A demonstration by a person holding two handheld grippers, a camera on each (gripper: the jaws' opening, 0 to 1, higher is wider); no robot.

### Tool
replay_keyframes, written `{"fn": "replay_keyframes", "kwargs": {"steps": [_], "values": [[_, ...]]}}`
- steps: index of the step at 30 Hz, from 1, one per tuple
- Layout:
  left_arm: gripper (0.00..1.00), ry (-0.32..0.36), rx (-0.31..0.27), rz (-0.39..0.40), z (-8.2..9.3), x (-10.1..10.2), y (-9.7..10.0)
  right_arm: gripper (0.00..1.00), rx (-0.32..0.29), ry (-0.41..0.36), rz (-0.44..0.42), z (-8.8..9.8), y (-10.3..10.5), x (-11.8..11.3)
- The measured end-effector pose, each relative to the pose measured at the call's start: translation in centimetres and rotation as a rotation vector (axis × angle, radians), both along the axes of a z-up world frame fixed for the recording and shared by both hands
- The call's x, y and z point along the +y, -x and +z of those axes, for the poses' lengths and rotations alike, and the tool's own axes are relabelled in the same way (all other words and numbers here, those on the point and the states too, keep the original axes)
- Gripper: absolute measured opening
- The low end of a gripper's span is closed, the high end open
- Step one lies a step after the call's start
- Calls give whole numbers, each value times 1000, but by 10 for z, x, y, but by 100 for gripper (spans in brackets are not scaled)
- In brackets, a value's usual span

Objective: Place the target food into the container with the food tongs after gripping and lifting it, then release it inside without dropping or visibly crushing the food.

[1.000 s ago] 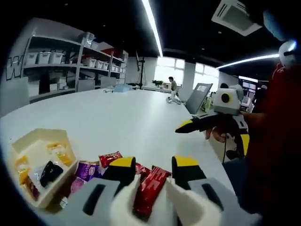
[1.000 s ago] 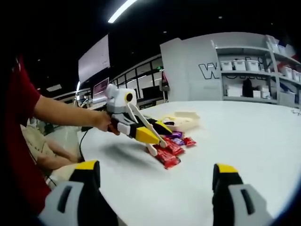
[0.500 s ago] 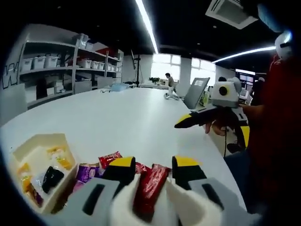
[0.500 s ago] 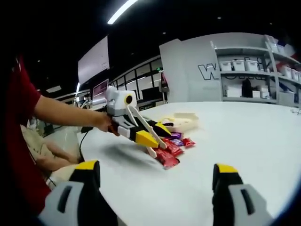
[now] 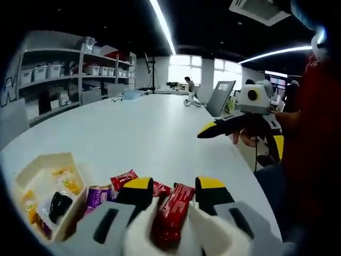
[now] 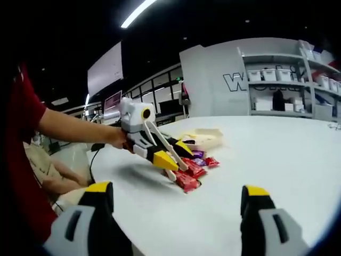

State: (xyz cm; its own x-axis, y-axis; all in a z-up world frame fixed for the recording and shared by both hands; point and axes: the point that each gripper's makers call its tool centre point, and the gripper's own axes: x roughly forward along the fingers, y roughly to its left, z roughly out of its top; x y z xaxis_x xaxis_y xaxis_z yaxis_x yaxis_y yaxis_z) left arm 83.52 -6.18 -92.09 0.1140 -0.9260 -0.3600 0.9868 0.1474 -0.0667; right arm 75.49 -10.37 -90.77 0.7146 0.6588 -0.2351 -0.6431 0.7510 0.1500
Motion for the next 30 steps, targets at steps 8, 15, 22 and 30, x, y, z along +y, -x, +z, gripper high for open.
{"fn": "replay_keyframes", "kwargs": {"steps": [8,15,22,30], "values": [[30,-16,33,5,-9,0,0,100,-1,-3,-5,1,1,-1],[25,-8,44,15,-8,0,1,100,0,2,-3,0,1,-1],[25,22,76,41,3,4,1,100,0,11,2,0,1,2],[25,59,30,94,23,18,-13,100,-4,16,13,2,2,5]]}}
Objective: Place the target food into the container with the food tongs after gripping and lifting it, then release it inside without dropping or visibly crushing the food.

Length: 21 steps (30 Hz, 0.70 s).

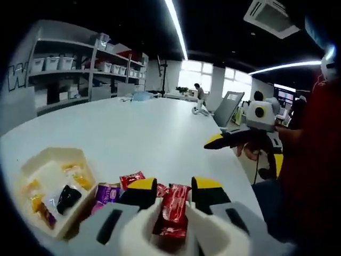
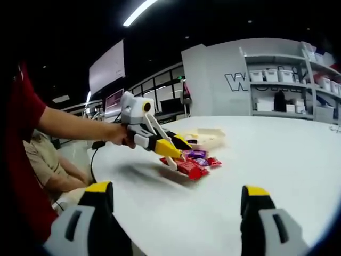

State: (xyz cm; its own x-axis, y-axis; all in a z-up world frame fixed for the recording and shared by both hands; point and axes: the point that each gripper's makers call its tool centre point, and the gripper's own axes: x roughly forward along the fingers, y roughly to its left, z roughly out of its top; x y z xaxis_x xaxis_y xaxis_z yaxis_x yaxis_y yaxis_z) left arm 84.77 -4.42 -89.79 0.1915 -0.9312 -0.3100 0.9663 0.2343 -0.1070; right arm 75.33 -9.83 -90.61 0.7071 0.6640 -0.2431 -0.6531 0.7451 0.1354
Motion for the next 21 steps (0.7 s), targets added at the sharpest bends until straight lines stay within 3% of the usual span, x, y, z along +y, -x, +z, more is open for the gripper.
{"fn": "replay_keyframes", "kwargs": {"steps": [5,21], "values": [[25,12,-25,27,9,10,-9,100,-3,-1,1,2,0,1],[25,46,-6,101,24,26,-37,100,3,-1,3,0,-1,1]]}}
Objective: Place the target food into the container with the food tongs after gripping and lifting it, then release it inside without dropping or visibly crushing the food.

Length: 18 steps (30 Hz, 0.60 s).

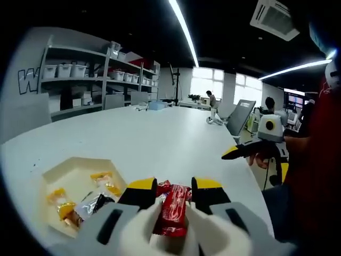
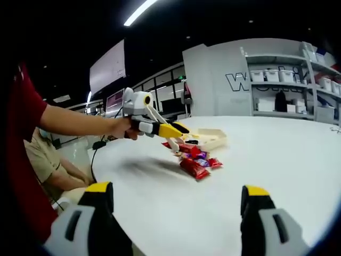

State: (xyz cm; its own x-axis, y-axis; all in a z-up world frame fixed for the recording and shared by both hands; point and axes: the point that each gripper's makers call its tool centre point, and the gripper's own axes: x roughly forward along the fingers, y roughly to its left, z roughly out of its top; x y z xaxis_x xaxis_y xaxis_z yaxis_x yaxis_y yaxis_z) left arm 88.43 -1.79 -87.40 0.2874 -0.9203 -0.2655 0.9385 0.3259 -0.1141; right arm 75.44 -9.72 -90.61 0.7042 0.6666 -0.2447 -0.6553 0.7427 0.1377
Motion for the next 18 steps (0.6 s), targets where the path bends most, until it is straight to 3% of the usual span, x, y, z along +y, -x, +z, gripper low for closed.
{"fn": "replay_keyframes", "kwargs": {"steps": [18], "values": [[24,1,-11,62,9,16,-36,99,22,0,-1,-7,-2,-1]]}}
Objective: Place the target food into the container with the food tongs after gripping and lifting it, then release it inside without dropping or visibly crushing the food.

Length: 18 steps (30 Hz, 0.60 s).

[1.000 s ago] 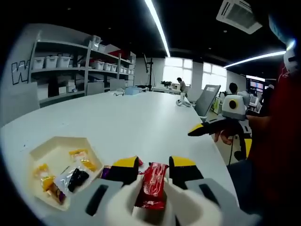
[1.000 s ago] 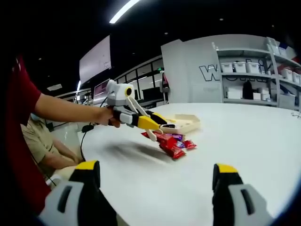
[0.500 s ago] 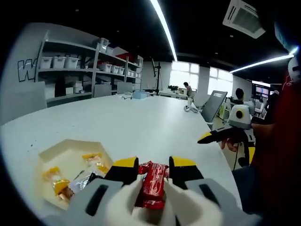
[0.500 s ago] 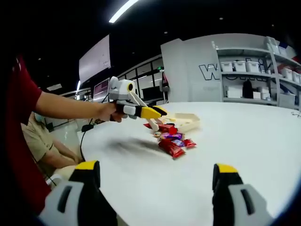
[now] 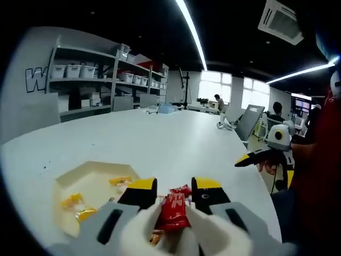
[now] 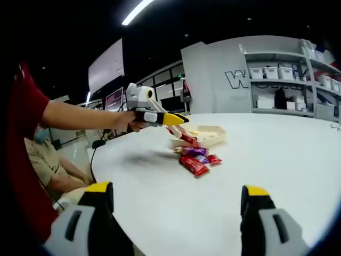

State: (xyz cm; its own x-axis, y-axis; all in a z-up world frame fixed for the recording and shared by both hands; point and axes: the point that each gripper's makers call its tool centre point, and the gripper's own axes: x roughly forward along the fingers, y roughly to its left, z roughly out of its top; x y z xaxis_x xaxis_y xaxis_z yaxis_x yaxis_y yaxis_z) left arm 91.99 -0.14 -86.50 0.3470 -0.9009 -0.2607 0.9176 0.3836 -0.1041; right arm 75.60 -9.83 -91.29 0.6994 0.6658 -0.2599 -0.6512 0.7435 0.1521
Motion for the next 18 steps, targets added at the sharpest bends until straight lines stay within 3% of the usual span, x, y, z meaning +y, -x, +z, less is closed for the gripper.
{"fn": "replay_keyframes", "kwargs": {"steps": [9,18], "values": [[24,16,-12,19,11,8,-17,99,8,4,-12,-2,-2,-6],[24,14,-17,48,11,15,-32,99,17,8,-17,-5,-4,-8]]}}
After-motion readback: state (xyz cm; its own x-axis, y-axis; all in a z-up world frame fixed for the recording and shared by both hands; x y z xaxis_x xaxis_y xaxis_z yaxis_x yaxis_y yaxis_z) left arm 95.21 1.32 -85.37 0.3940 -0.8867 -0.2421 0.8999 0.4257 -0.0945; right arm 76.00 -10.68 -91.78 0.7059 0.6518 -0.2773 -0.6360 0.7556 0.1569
